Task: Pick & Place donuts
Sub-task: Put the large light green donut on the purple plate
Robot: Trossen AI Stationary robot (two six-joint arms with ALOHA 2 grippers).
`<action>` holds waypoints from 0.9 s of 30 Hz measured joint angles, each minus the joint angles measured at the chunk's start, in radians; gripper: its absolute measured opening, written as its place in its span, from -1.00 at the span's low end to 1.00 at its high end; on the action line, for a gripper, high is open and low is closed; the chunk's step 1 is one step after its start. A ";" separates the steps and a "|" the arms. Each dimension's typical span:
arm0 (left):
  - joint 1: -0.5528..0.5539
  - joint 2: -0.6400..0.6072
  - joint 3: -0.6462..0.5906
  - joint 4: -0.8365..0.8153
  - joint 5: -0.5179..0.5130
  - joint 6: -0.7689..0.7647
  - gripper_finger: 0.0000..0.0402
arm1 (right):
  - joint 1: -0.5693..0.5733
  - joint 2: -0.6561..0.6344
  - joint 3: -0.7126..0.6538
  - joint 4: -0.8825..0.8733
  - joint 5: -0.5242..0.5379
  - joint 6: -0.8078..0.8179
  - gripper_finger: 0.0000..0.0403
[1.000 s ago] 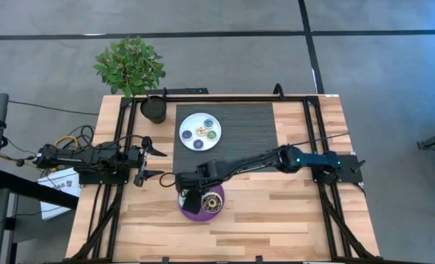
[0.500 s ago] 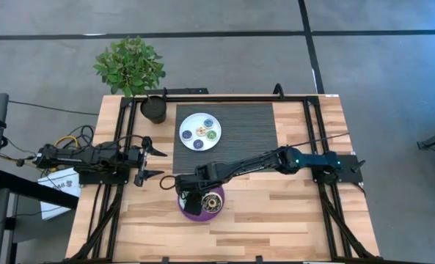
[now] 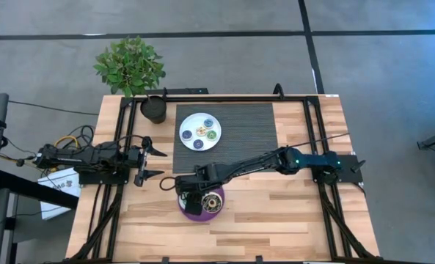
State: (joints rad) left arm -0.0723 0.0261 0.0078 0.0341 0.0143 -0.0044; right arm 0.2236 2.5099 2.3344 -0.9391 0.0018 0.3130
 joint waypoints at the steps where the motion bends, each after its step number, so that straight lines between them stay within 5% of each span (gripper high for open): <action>1: 0.000 0.000 0.000 0.000 0.000 0.000 0.49 | 0.000 0.000 0.000 0.000 0.000 0.000 -0.44; 16: 0.000 0.000 0.000 0.000 0.000 0.000 0.49 | 0.014 0.053 0.002 -0.012 -0.033 0.000 -0.42; 27: 0.000 0.000 0.000 0.000 -0.001 0.000 0.49 | 0.011 0.052 0.001 -0.021 -0.027 0.001 0.15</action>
State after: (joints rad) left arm -0.0721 0.0262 0.0079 0.0341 0.0133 -0.0042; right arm 0.2347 2.5620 2.3352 -0.9603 -0.0255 0.3138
